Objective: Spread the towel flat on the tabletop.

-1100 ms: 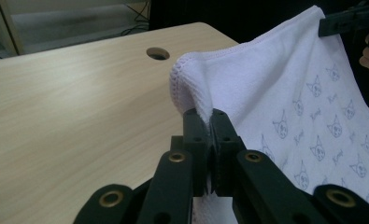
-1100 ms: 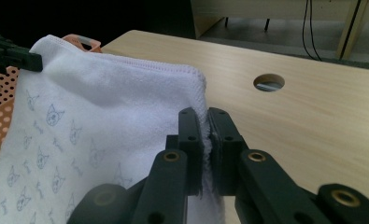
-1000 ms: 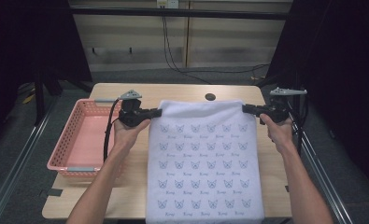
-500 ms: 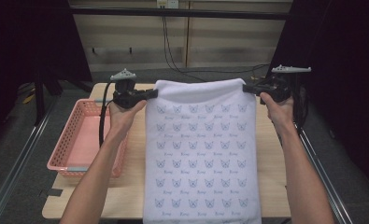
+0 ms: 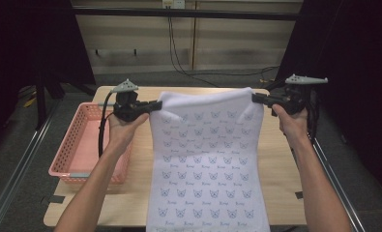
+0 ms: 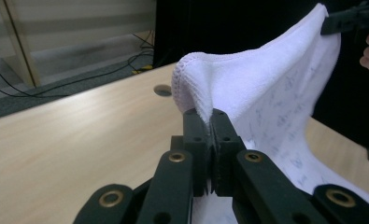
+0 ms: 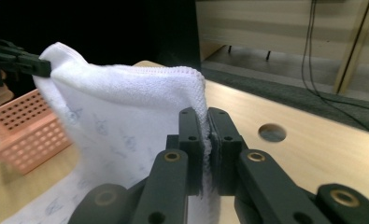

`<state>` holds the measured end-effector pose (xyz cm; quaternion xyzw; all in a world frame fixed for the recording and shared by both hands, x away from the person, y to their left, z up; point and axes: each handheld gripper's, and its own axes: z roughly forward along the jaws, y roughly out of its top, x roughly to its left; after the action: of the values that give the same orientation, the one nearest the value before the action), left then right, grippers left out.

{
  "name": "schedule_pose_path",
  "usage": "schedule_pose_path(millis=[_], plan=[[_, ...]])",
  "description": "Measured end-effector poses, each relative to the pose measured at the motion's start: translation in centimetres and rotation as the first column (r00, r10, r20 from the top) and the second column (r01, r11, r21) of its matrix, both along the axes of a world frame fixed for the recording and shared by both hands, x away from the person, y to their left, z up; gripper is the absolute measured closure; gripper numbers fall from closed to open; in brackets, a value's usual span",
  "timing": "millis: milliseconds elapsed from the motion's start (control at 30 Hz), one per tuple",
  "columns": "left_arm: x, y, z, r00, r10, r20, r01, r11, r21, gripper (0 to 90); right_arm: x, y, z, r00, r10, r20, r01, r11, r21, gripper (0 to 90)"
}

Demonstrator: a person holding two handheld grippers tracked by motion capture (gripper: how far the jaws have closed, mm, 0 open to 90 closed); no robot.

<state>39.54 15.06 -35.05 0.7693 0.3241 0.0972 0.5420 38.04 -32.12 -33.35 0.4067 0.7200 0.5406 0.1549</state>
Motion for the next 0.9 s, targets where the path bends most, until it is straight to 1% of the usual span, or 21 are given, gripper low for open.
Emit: schedule_pose_path(millis=[33,100,133,167,200,233,267,300,367,433,467,500,533,600,667,700,733,767,800,833,900], plan=[[-0.7,0.0,-0.3,0.9999,-0.013,0.004,0.013,0.9999,-0.01,87.5,-0.7,-0.2,-0.4,0.9999,0.012,-0.001,-0.012,0.9998,0.014,85.0],[-2.1,0.1,-0.7,0.9995,-0.032,-0.006,0.032,0.9991,-0.029,87.4,-2.0,-0.6,-0.8,0.9997,0.025,-0.004,-0.025,0.9997,0.006,85.0],[-3.1,0.2,-0.9,0.9993,-0.037,0.003,0.037,0.9988,-0.034,87.5,-2.8,-0.8,-0.9,0.9992,0.04,-0.002,-0.04,0.999,0.022,85.0],[-3.6,0.2,-1.0,0.9991,-0.042,-0.002,0.042,0.9983,-0.041,87.4,-3.8,-1.0,-1.1,0.9985,0.055,-0.005,-0.055,0.9984,0.016,85.0],[-3.6,0.2,-1.0,0.9991,-0.042,-0.002,0.042,0.9983,-0.041,87.5,-4.4,-1.1,-1.2,0.9982,0.06,-0.006,-0.06,0.9982,0.009,85.0],[-5.3,0.4,-1.5,0.9992,-0.041,-0.002,0.041,0.9984,-0.038,87.4,-5.4,-1.2,-1.6,0.9969,0.078,-0.013,-0.078,0.9969,0.006,85.0],[-5.3,0.4,-1.5,0.9992,-0.041,-0.002,0.041,0.9984,-0.038,87.4,-5.4,-1.2,-1.6,0.9969,0.078,-0.013,-0.078,0.9969,0.006,85.0],[-6.9,0.5,-2.3,0.9986,-0.048,-0.022,0.046,0.9978,-0.048,87.5,-6.6,-1.3,-2.2,0.9947,0.101,-0.02,-0.101,0.9949,0.003,85.0],[-8.4,0.6,-3.1,0.9973,-0.069,-0.025,0.067,0.9967,-0.045,87.5,-7.9,-1.4,-3.2,0.9928,0.111,-0.045,-0.111,0.9938,0.011,85.0],[-9.4,0.8,-3.9,0.9958,-0.077,-0.05,0.075,0.9963,-0.041,87.4,-9.1,-1.4,-4.4,0.9899,0.122,-0.073,-0.121,0.9925,0.018,85.0],[-9.4,0.8,-3.9,0.9958,-0.077,-0.05,0.075,0.9963,-0.041,87.4,-9.8,-1.3,-5.0,0.9879,0.128,-0.088,-0.127,0.9918,0.01,85.0],[-9.9,1.0,-4.3,0.9949,-0.078,-0.064,0.076,0.9966,-0.03,87.4,-9.8,-1.3,-5.0,0.9879,0.128,-0.088,-0.127,0.9918,0.01,85.0],[-10.8,1.4,-5.2,0.9918,-0.092,-0.089,0.089,0.9953,-0.037,87.4,-11.3,-1.1,-6.4,0.9818,0.138,-0.13,-0.142,0.9898,-0.016,85.0],[-11.2,1.4,-5.6,0.9909,-0.091,-0.099,0.089,0.9957,-0.027,87.5,-11.8,-1.0,-6.8,0.9804,0.138,-0.141,-0.143,0.9895,-0.023,85.0],[-12.6,1.4,-7.1,0.9842,-0.106,-0.142,0.107,0.9943,0.001,87.4,-13.2,-0.8,-7.8,0.9741,0.147,-0.172,-0.155,0.9872,-0.037,85.0],[-13.0,1.4,-7.6,0.9832,-0.104,-0.15,0.106,0.9944,0.003,87.4,-14.2,-0.7,-8.7,0.9693,0.157,-0.189,-0.167,0.9852,-0.039,85.0],[-13.8,1.5,-8.6,0.9757,-0.117,-0.186,0.122,0.9924,0.017,87.4,-14.6,-0.7,-9.1,0.9662,0.156,-0.205,-0.167,0.9854,-0.034,85.0],[-14.3,1.6,-9.1,0.973,-0.117,-0.199,0.124,0.9919,0.026,87.4,-15.0,-0.6,-9.7,0.9622,0.156,-0.223,-0.168,0.985,-0.038,85.0],[-14.6,1.7,-9.5,0.967,-0.119,-0.226,0.129,0.9911,0.033,87.4,-15.3,-0.5,-10.4,0.9552,0.164,-0.246,-0.179,0.9831,-0.039,85.0],[-14.9,1.7,-9.9,0.9609,-0.126,-0.247,0.141,0.9892,0.042,87.3,-15.6,-0.3,-11.1,0.9484,0.166,-0.27,-0.188,0.9804,-0.058,85.0],[-15.7,1.6,-11.2,0.9548,-0.131,-0.267,0.158,0.9839,0.083,87.3,-16.2,0.0,-12.3,0.9341,0.167,-0.315,-0.198,0.9779,-0.068,85.0]])
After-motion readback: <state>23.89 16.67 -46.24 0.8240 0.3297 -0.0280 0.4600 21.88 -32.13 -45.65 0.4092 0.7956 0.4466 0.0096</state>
